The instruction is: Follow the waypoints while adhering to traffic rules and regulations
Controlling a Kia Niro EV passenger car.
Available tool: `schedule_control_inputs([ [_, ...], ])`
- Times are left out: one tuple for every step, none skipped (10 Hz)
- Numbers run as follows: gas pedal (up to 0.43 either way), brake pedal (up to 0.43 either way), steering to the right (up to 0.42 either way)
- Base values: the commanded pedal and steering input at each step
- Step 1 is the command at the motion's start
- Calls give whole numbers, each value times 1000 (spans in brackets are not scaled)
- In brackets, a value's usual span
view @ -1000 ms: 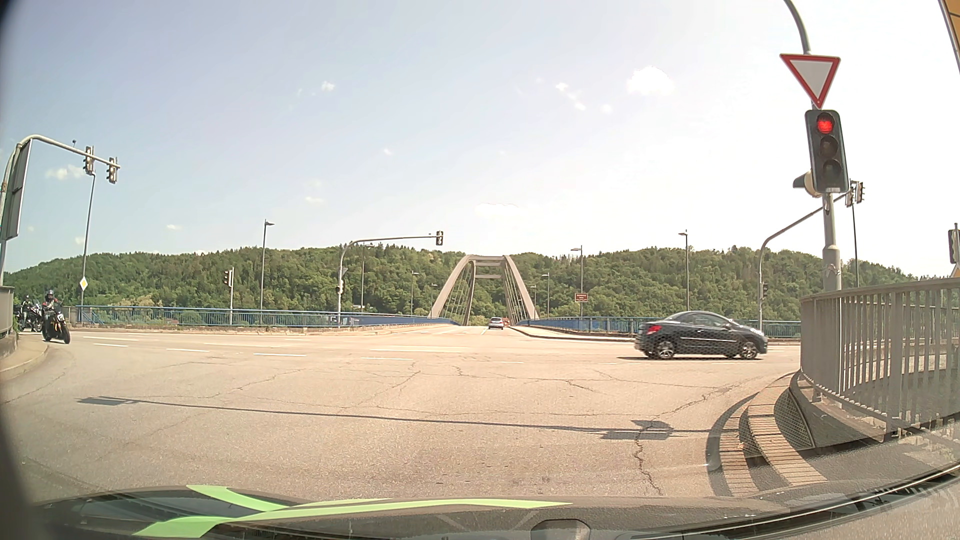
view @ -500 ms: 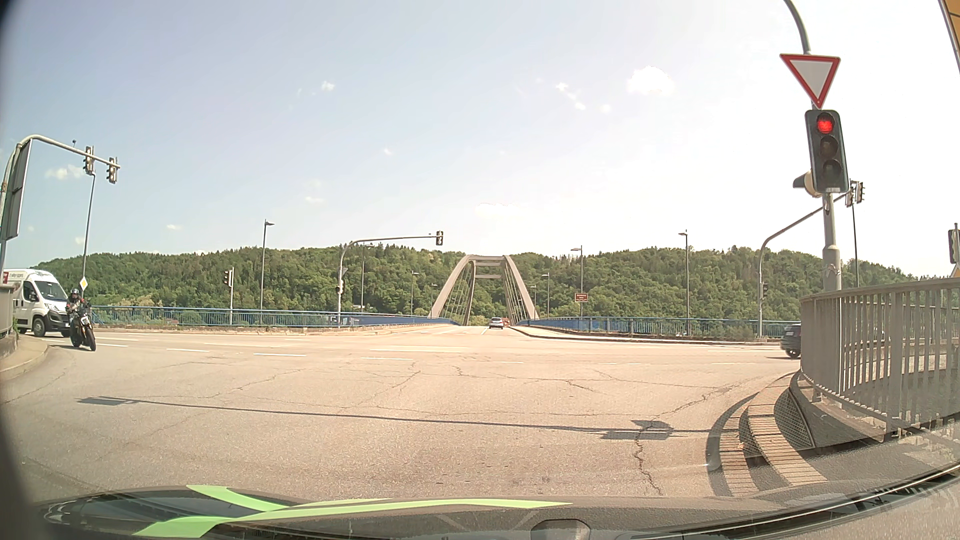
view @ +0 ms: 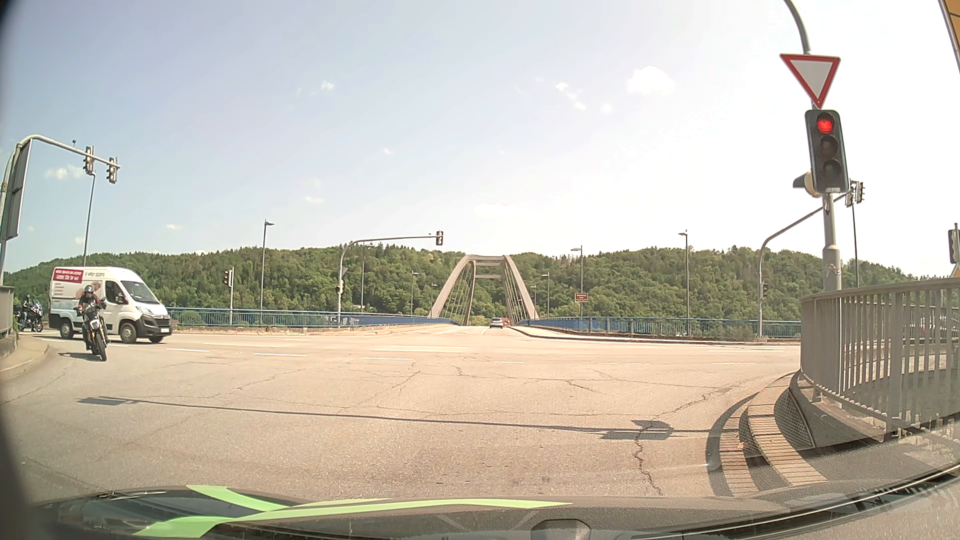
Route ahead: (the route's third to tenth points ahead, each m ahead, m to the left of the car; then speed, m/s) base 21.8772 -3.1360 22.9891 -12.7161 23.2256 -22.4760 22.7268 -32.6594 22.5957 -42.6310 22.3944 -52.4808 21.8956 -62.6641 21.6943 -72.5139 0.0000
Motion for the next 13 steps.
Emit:
schedule_control_inputs([
  [0, 366, 37],
  [0, 372, 37],
  [0, 372, 37],
  [0, 372, 37],
  [0, 372, 38],
  [0, 372, 38],
  [0, 372, 37],
  [0, 372, 37],
  [0, 372, 37],
  [0, 372, 38],
  [0, 372, 37],
  [0, 372, 37],
  [0, 372, 37],
])
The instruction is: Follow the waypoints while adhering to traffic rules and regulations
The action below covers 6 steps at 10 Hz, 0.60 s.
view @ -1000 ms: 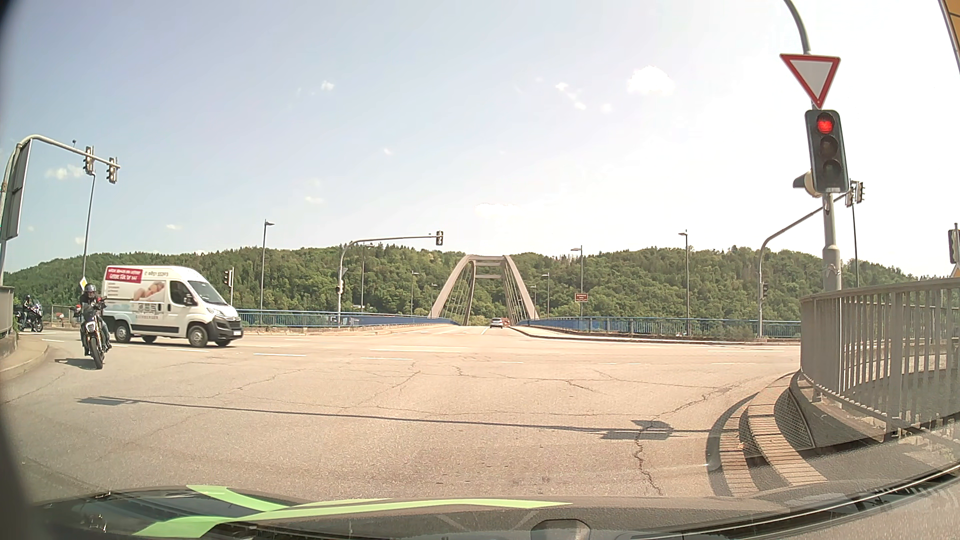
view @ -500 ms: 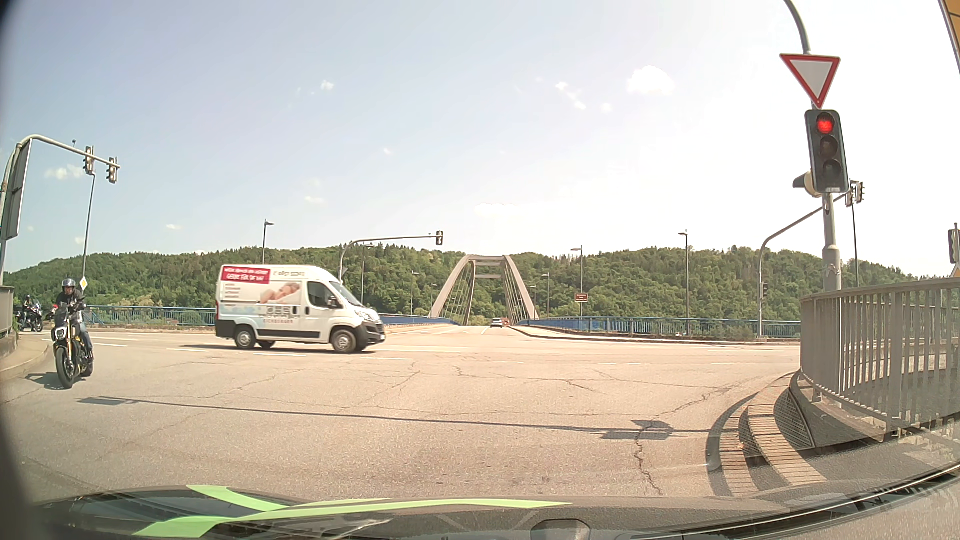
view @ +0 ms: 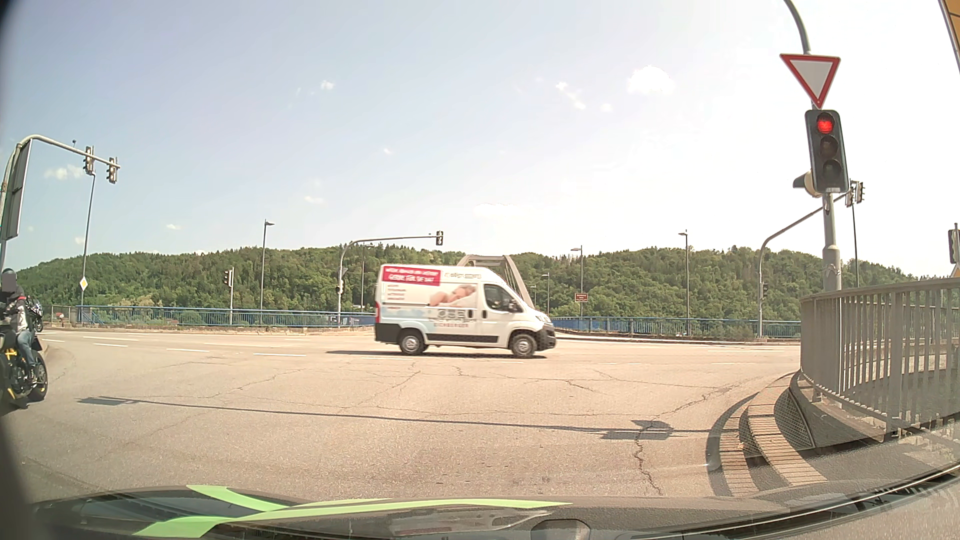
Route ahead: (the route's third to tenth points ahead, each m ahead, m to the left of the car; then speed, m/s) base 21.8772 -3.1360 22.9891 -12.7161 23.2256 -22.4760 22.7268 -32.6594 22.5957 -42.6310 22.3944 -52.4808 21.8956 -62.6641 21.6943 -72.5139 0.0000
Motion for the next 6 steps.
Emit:
schedule_control_inputs([
  [0, 372, 37],
  [0, 372, 37],
  [0, 378, 37],
  [0, 378, 37],
  [0, 378, 37],
  [0, 378, 37],
])
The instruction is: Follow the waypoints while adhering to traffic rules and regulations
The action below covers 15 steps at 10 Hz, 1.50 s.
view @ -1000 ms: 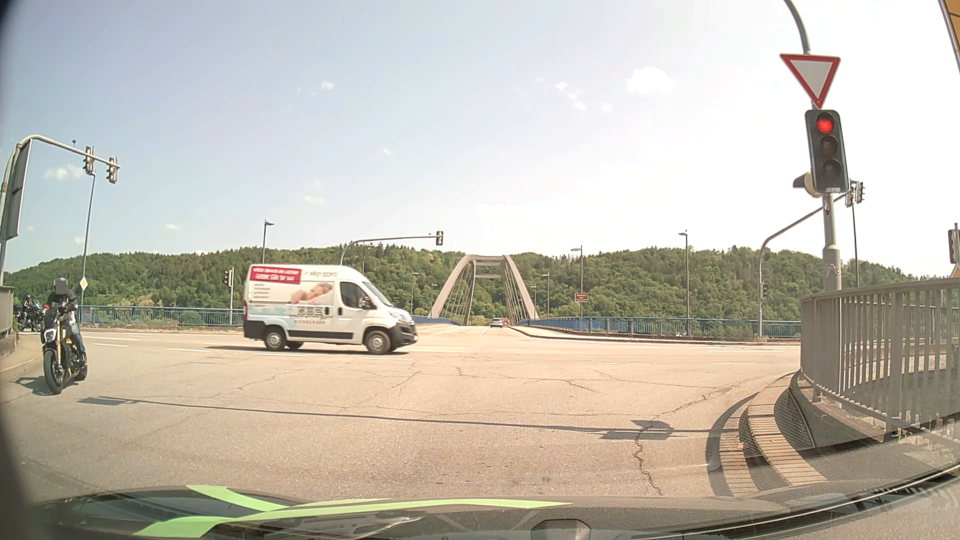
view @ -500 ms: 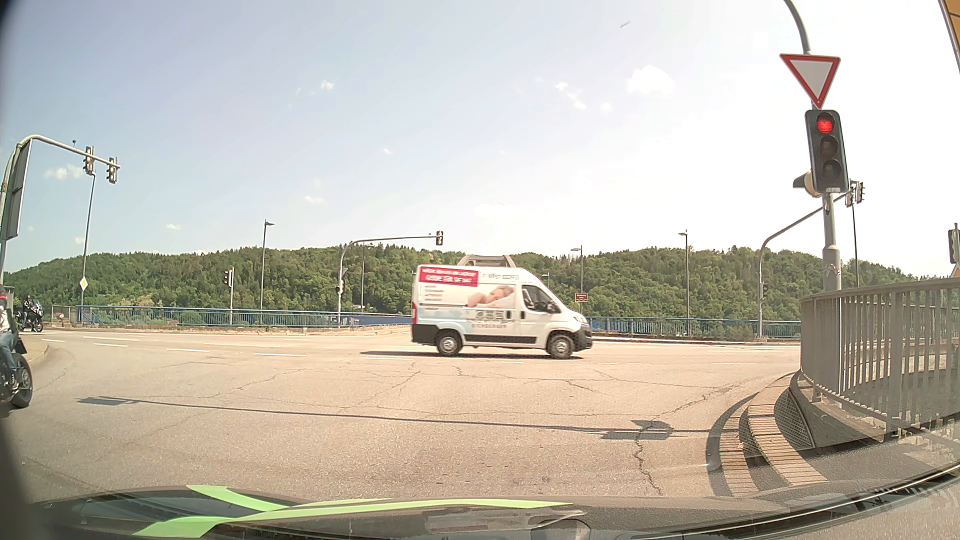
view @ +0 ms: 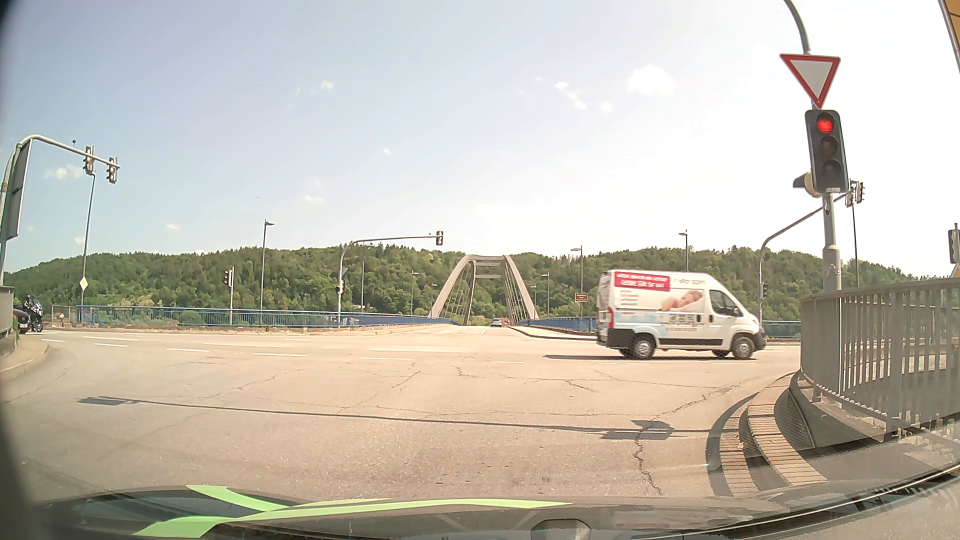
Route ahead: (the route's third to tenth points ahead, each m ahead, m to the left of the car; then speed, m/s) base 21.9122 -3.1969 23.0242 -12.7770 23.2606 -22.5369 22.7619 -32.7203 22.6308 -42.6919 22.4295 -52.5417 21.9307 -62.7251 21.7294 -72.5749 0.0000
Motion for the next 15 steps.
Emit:
schedule_control_inputs([
  [0, 378, 38],
  [0, 378, 37],
  [0, 378, 37],
  [0, 378, 37],
  [0, 378, 37],
  [0, 378, 37],
  [0, 378, 37],
  [0, 378, 38],
  [0, 378, 37],
  [0, 378, 37],
  [0, 378, 37],
  [0, 378, 37],
  [0, 378, 37],
  [0, 378, 37],
  [0, 378, 38],
])
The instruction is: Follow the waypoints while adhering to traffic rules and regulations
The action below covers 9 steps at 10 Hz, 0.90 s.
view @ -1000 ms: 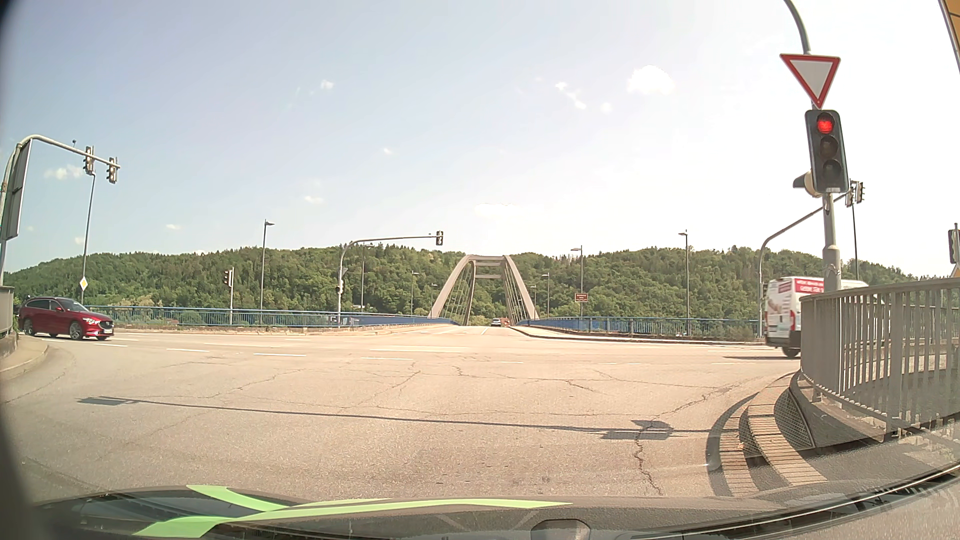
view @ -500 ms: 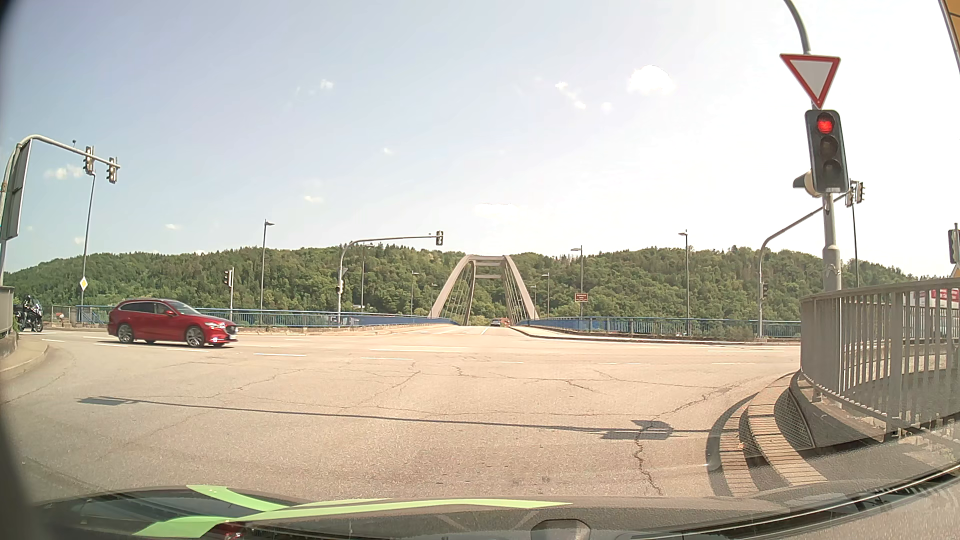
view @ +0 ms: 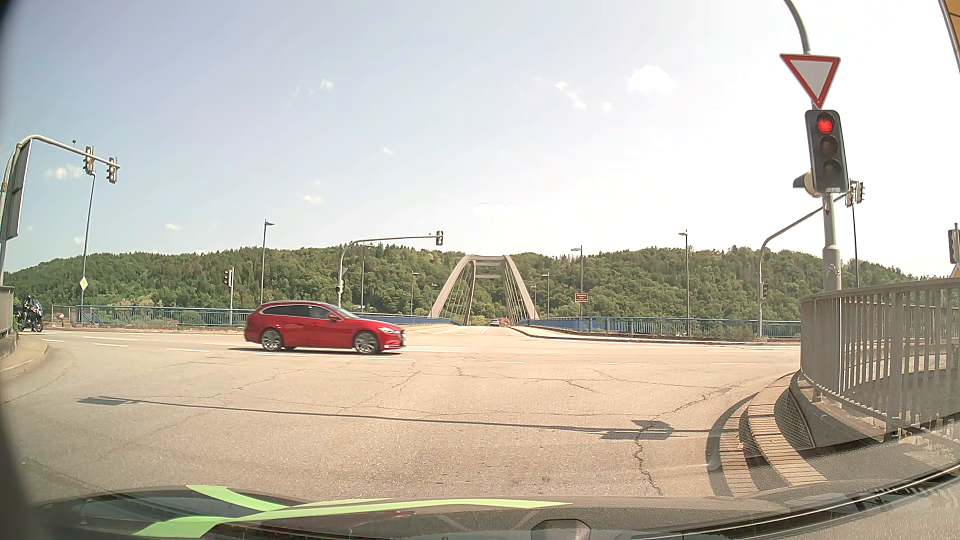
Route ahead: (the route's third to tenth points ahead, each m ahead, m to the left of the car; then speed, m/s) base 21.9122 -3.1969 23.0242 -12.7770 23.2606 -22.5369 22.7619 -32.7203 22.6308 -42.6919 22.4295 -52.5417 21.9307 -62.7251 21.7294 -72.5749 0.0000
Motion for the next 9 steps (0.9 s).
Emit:
schedule_control_inputs([
  [0, 384, 37],
  [0, 384, 37],
  [0, 384, 37],
  [0, 384, 37],
  [0, 384, 37],
  [0, 384, 37],
  [0, 384, 37],
  [0, 384, 37],
  [0, 384, 37],
])
